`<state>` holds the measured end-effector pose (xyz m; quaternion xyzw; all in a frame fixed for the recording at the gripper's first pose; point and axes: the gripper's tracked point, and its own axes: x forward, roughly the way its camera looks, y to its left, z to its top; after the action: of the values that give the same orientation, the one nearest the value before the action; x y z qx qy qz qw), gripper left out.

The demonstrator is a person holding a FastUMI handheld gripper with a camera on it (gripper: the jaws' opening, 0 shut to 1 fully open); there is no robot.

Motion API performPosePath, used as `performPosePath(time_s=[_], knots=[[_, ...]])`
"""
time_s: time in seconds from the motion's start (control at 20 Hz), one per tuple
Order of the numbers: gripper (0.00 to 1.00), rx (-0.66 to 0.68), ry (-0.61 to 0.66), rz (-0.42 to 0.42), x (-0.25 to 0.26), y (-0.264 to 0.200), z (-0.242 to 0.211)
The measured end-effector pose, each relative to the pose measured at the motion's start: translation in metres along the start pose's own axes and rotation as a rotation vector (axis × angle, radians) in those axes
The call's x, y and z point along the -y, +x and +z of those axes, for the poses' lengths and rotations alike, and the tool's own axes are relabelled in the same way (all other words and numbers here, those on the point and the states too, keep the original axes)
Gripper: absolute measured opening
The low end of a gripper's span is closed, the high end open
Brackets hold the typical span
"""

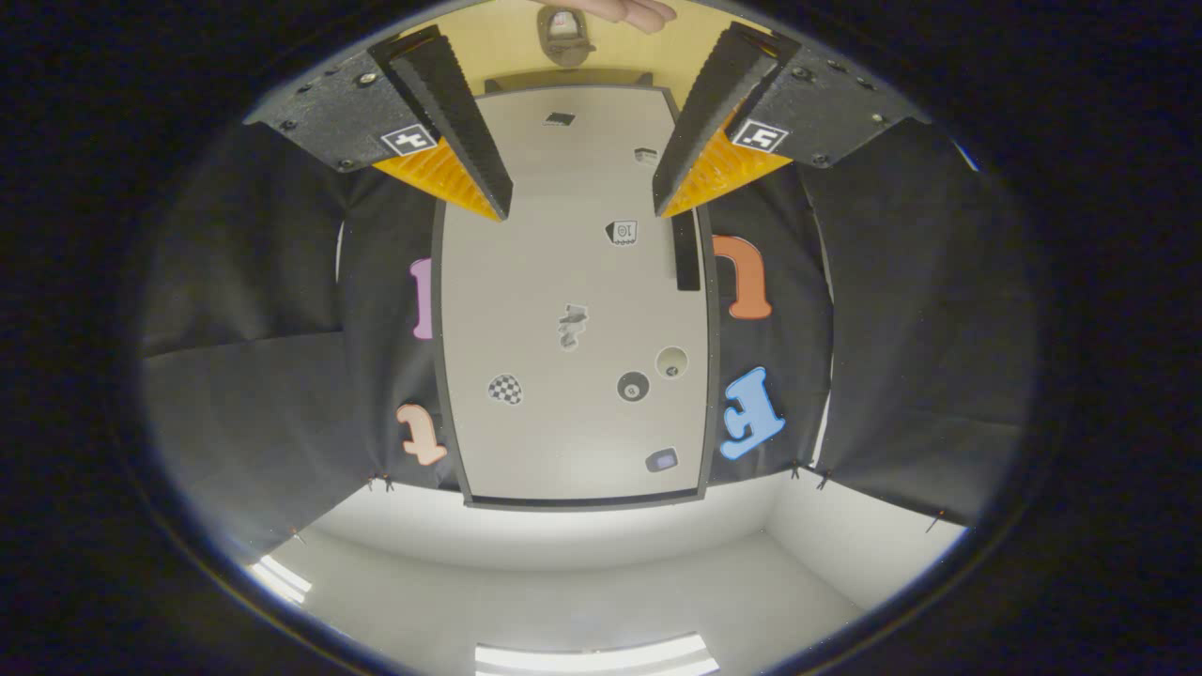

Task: Open the shoe cabinet door, grab the shoes and put them into the shoe cabinet, then close the shoe cabinet door.

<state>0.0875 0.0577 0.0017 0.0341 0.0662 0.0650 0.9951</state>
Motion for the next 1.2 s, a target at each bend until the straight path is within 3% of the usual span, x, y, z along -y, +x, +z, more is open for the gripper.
performPosePath(time_s=[0.5, 0.8, 0.9, 1.0, 1.1, 1.2], knots=[[0.99, 0.018, -0.081, 0.111, -0.09, 0.112, -0.011], [0.99, -0.096, -0.062, 0.059, -0.11, 0.168, -0.046], [0.88, -0.094, -0.048, 0.036, -0.102, 0.181, -0.042], [0.84, -0.096, -0.023, 0.042, -0.097, 0.19, -0.04], [0.79, -0.099, 0.006, 0.091, -0.101, 0.195, -0.039], [0.65, -0.102, -0.001, 0.132, -0.105, 0.199, -0.038]])
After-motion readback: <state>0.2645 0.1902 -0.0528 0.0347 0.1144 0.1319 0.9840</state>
